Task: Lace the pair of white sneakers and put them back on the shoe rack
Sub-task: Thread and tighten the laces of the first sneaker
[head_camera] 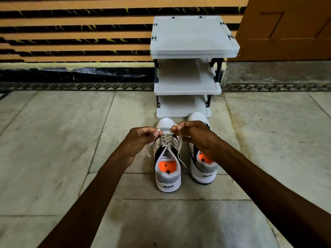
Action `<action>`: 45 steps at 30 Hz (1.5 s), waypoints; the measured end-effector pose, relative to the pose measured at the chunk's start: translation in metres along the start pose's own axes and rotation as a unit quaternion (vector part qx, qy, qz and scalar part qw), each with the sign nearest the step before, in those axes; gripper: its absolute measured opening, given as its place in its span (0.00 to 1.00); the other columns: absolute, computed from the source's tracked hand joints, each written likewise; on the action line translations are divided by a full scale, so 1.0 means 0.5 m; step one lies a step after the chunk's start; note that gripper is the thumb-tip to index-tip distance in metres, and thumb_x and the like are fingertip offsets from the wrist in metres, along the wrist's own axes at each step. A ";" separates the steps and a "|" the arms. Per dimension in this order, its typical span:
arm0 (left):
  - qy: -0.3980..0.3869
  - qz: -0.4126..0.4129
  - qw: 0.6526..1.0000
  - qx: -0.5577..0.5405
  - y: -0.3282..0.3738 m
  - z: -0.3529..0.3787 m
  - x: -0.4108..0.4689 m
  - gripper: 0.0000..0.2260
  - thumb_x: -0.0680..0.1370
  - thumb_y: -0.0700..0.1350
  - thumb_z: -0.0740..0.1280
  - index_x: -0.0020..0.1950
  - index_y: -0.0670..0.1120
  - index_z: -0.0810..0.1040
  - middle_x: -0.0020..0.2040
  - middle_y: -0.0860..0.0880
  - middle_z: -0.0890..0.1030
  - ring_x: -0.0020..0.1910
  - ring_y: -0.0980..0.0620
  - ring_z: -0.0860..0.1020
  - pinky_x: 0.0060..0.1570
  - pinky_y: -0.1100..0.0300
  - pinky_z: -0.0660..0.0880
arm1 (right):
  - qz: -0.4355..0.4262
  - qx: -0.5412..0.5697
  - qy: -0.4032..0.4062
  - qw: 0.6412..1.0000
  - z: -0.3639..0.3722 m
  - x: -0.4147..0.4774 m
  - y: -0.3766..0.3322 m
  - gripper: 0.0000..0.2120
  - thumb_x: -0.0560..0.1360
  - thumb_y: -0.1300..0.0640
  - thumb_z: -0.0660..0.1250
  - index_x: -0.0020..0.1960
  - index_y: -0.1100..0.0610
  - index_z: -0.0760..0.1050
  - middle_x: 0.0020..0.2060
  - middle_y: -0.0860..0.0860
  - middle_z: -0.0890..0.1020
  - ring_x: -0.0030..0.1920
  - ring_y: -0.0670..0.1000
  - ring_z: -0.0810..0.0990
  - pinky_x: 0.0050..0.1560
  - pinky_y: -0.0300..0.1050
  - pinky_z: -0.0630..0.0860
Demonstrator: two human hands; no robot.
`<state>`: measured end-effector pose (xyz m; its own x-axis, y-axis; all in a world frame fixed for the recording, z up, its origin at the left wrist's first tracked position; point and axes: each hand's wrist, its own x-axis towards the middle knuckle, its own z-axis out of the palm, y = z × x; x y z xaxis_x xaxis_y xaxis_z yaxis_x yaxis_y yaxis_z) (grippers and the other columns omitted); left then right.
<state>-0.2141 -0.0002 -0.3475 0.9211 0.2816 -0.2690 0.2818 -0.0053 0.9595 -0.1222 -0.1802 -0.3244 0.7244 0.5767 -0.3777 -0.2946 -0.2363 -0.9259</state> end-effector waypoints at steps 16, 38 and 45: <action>0.192 0.002 0.980 -0.053 -0.035 0.075 0.014 0.11 0.73 0.42 0.73 0.54 0.40 0.83 0.46 0.44 0.86 0.38 0.58 0.84 0.37 0.69 0.77 | 0.041 0.182 0.058 0.981 0.044 0.027 0.054 0.10 0.77 0.62 0.67 0.56 0.65 0.80 0.39 0.55 0.82 0.35 0.48 0.79 0.36 0.39 0.76; 0.120 0.120 0.938 0.302 -0.027 0.094 -0.005 0.14 0.74 0.40 0.68 0.56 0.55 0.78 0.42 0.51 0.84 0.44 0.49 0.82 0.45 0.50 0.80 | 0.090 0.190 0.070 0.975 0.029 0.039 0.044 0.06 0.71 0.75 0.67 0.44 0.67 0.80 0.25 0.57 0.82 0.24 0.48 0.81 0.24 0.34 0.76; 0.091 0.133 0.923 0.349 -0.029 0.096 -0.011 0.17 0.76 0.38 0.67 0.62 0.54 0.76 0.45 0.49 0.83 0.45 0.48 0.80 0.42 0.57 0.76 | 0.066 0.099 0.091 0.989 0.033 0.039 0.045 0.08 0.74 0.71 0.67 0.51 0.64 0.78 0.37 0.60 0.83 0.29 0.50 0.81 0.26 0.36 0.76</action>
<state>-0.2105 -0.0476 -0.3637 0.9402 0.3371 0.0480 0.2149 -0.6968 0.6843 -0.1249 -0.1613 -0.3526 0.7663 0.3973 -0.5049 -0.4971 -0.1313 -0.8577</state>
